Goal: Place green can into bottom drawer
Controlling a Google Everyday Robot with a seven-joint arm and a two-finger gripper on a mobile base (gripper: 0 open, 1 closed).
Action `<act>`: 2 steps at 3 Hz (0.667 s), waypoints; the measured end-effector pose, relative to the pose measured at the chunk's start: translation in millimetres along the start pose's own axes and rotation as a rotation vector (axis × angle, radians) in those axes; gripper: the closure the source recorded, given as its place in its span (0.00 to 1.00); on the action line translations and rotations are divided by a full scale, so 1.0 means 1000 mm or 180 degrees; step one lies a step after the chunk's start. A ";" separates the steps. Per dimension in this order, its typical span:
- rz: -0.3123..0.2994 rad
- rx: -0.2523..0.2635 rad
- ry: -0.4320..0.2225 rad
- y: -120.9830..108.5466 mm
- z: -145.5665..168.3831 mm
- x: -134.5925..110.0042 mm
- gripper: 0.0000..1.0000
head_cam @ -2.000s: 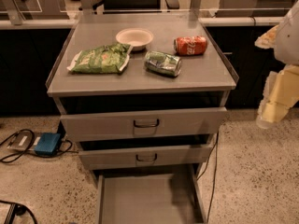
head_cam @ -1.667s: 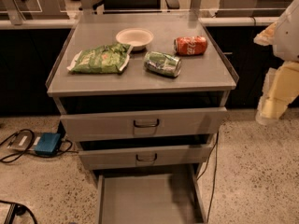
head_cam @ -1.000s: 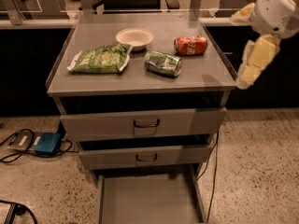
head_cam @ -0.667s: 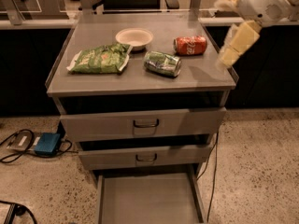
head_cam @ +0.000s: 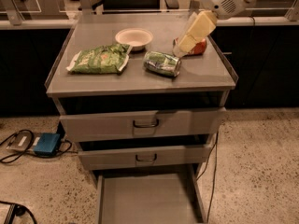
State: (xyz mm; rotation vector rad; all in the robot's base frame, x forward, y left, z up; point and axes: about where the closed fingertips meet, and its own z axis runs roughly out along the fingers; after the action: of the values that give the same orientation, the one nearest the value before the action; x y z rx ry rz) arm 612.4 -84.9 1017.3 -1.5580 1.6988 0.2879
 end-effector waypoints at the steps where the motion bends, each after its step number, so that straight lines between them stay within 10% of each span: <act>1: -0.0067 -0.0007 0.0503 0.004 0.043 0.003 0.00; 2: -0.0150 -0.0008 0.0970 -0.001 0.080 0.024 0.00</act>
Offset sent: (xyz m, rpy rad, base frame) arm 0.0610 0.0354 -0.1098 -0.4765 0.0570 -0.1164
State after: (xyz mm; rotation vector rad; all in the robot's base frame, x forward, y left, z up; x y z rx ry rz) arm 646.9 -51.8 949.0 -1.7084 1.8876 0.0277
